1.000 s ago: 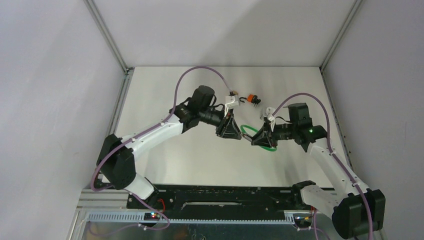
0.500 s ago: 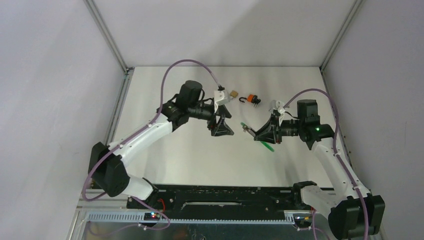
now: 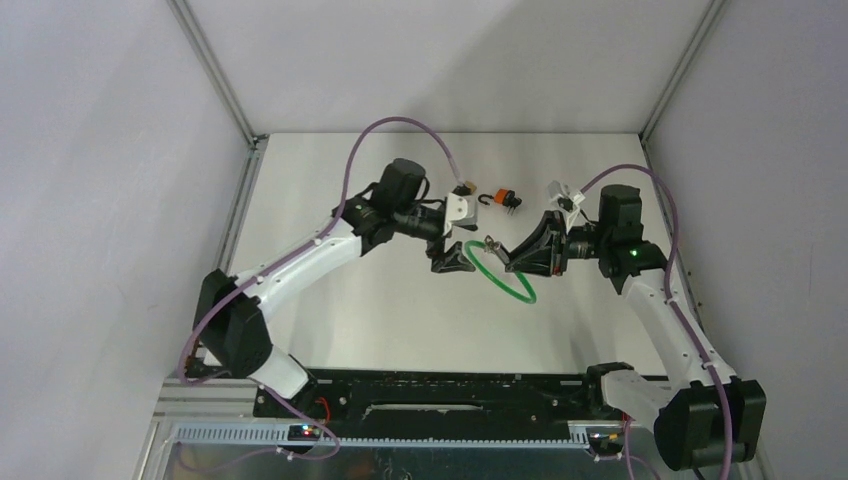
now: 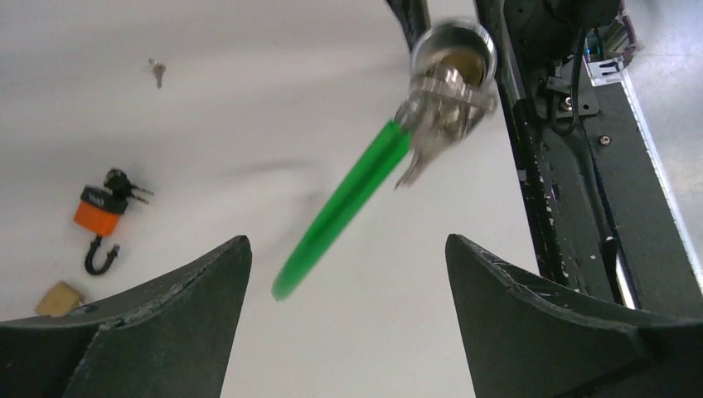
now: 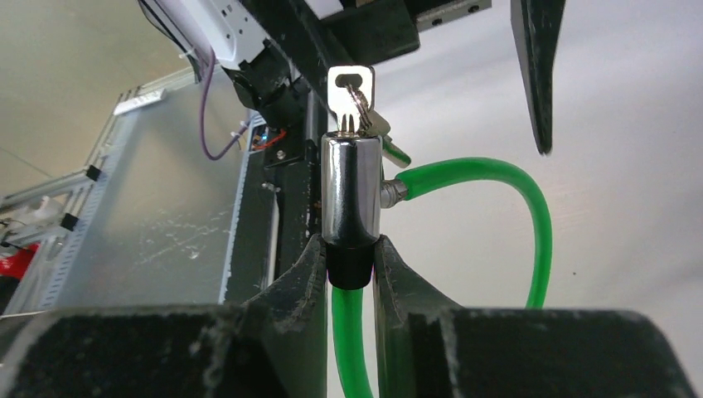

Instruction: Unlock with the key

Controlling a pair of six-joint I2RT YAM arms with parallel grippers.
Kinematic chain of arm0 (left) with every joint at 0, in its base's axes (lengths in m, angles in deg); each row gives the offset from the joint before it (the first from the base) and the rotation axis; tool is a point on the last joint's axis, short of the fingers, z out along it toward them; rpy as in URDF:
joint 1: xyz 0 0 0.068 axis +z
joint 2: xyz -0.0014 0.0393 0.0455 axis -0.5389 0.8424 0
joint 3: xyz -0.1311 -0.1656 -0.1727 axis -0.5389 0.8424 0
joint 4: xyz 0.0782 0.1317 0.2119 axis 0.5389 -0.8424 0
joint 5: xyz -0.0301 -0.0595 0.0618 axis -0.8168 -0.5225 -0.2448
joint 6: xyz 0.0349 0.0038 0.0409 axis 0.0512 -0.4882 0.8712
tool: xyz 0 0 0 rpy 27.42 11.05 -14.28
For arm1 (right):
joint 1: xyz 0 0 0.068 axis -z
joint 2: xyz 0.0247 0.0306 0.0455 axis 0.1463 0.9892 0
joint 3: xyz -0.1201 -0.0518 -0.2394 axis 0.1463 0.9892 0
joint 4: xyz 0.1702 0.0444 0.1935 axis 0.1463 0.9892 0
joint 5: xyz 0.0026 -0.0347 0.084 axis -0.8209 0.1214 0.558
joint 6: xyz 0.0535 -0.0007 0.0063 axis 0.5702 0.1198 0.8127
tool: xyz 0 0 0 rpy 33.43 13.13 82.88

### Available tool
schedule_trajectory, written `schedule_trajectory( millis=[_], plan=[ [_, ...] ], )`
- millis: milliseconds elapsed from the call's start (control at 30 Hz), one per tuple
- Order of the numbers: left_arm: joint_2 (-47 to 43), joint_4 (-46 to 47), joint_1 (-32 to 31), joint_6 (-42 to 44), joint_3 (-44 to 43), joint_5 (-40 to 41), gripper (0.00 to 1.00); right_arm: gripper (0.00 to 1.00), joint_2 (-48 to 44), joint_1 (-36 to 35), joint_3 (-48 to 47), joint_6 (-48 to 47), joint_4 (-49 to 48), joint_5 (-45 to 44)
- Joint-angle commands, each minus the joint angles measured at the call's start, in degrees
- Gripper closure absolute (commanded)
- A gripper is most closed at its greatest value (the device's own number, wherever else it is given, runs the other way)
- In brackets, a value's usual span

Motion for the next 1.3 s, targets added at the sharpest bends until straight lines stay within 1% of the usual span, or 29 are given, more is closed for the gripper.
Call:
schedule_trajectory(
  millis=[0,133,267,400,433,467,600,700,800,900,967,1067,1133,1200,1267],
  plan=[
    [2.79,-1.68,-2.89,5.92,-6.97,1.21,0.11,1.00,0.95,0.21,-3.14,5.52,-7.31,4.78],
    [4.17,-0.68,-4.18,5.20,-7.64,1.29,0.20,1.00,1.13,0.22,-3.14,4.77,-6.32,4.82],
    [6.42,-1.19,-4.49,3.66,-9.35,0.90,0.47,1.00,0.94,0.41,-3.14,4.94,-6.01,4.64],
    [6.56,-0.99,-4.50,2.59,-8.36,1.07,0.85,1.00,0.07,1.28,-3.11,2.97,-3.27,4.43],
    [6.40,-0.98,-4.41,2.15,-7.93,1.53,0.93,1.00,-0.07,1.64,-3.06,2.40,-2.53,4.39],
    [6.07,-0.92,-4.37,1.83,-7.40,2.03,0.99,1.00,-0.11,2.15,-3.06,1.86,-1.74,4.37],
    [4.58,-0.73,-3.97,0.17,-4.94,4.32,1.00,1.00,-0.62,3.98,-2.90,-0.52,1.38,4.90],
    [4.06,-0.87,-3.48,-2.76,-3.70,6.88,1.00,1.00,-1.64,5.23,-1.47,0.33,0.15,4.99],
    [4.20,-1.99,-2.90,-5.00,-3.24,9.32,1.00,1.00,-2.40,6.19,0.19,3.40,-3.49,5.88],
    [4.12,-1.20,-1.90,-7.41,-2.18,9.56,1.00,1.00,-2.10,6.22,0.55,4.26,-4.34,7.36],
    [3.52,0.97,-0.98,-8.99,-0.84,8.12,1.00,1.00,-1.22,6.22,0.55,4.61,-4.46,8.36],
    [1.68,4.59,0.05,-9.58,1.38,-0.81,1.00,1.00,-0.46,6.06,0.55,3.28,-3.55,8.02],
    [0.44,7.71,-0.29,-9.76,3.10,-4.79,1.00,1.00,-0.27,5.24,0.55,2.96,-3.79,7.45],
    [-0.09,10.20,-1.30,-9.91,4.17,-6.31,1.00,1.00,-0.26,3.88,0.55,4.62,-5.78,6.76],
    [0.59,10.36,-2.75,-9.26,4.04,-6.21,1.00,1.00,-0.46,2.24,0.55,6.93,-8.83,6.14]
  ],
)
